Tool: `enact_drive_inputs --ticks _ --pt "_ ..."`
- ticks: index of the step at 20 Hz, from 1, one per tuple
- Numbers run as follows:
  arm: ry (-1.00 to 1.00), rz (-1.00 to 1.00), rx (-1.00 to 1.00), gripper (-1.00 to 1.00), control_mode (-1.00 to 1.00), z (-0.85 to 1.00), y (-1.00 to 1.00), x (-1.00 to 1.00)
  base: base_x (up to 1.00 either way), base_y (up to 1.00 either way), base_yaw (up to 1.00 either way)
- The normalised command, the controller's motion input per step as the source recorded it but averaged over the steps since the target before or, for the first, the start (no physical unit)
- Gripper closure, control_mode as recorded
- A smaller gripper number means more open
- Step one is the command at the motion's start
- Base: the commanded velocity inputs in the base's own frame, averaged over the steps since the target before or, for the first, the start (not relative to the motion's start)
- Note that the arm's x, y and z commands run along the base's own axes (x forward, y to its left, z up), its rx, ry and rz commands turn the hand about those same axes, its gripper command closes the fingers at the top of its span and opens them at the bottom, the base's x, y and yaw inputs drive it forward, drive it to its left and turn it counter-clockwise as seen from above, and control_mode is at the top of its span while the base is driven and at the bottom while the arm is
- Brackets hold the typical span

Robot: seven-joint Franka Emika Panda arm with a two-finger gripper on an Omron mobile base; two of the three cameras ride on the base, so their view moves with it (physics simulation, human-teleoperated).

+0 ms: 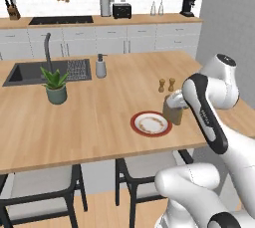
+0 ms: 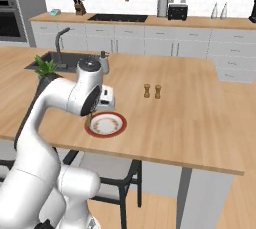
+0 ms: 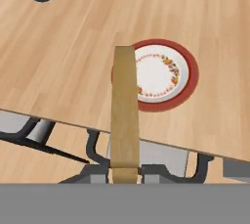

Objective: Start the toaster. Once the lever pops up, take the bread to the plate on the dining counter.

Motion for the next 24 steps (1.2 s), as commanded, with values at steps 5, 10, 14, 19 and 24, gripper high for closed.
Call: enact_drive_inputs --ticks 5,10,14,19,24 --pt "0.07 0.00 0.02 1.00 -1.00 -0.42 0.00 0.72 0.00 0.00 0.00" --pt "0.05 0.00 0.00 1.00 -1.00 -0.46 0.00 0.66 0.00 0.00 0.00" --pt "0.05 0.02 0.00 1.00 -1.00 -0.48 0.00 0.57 0.00 0.00 0.00" --pt "0.04 0.02 0.00 1.00 -1.00 -0.33 0.00 0.36 0.00 0.00 0.00" --pt "0.00 0.01 0.04 1.00 -1.00 -0.11 0.11 0.03 0.00 0.00 0.00"
